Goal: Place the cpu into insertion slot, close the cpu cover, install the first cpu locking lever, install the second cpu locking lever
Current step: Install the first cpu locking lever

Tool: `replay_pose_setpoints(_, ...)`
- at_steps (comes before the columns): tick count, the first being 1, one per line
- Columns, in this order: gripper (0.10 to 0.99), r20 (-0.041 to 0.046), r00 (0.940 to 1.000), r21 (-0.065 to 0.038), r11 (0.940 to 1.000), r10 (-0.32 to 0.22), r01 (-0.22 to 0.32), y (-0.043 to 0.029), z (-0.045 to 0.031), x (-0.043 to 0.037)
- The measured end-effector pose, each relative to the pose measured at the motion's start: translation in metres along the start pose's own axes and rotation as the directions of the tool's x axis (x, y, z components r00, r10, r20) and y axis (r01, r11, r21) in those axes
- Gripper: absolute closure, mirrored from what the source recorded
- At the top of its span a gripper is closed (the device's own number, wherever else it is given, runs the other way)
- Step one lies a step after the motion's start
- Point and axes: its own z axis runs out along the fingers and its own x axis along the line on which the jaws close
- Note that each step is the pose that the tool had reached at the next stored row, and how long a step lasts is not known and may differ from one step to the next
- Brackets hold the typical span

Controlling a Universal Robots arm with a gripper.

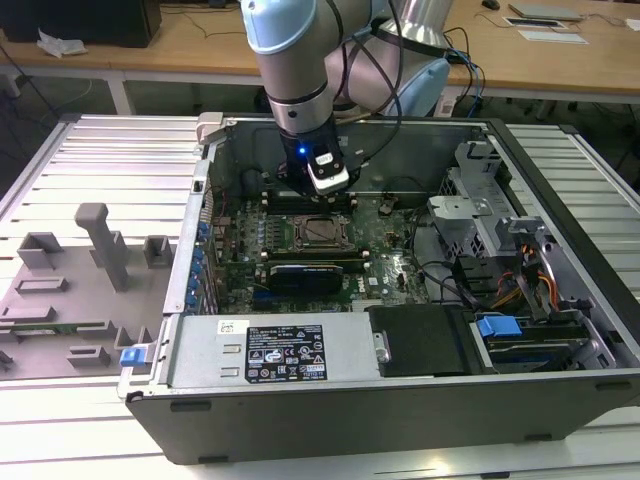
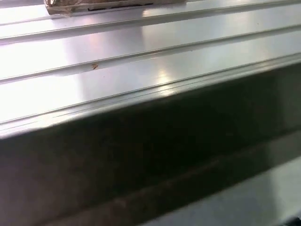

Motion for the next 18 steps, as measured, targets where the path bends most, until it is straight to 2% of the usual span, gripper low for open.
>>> replay_pose_setpoints(5, 0.98, 0.0064, 0.9991, 0.01, 0.999, 0.043, -0.043, 0.0004, 0.0025, 0.0008)
replay_pose_setpoints(11, 0.98, 0.007, 0.999, 0.01, 0.999, 0.045, -0.045, 0.0005, 0.0024, 0.0007)
replay_pose_setpoints(18, 0.98, 0.007, 0.999, 0.01, 0.999, 0.045, -0.045, 0.0011, -0.0022, -0.0003)
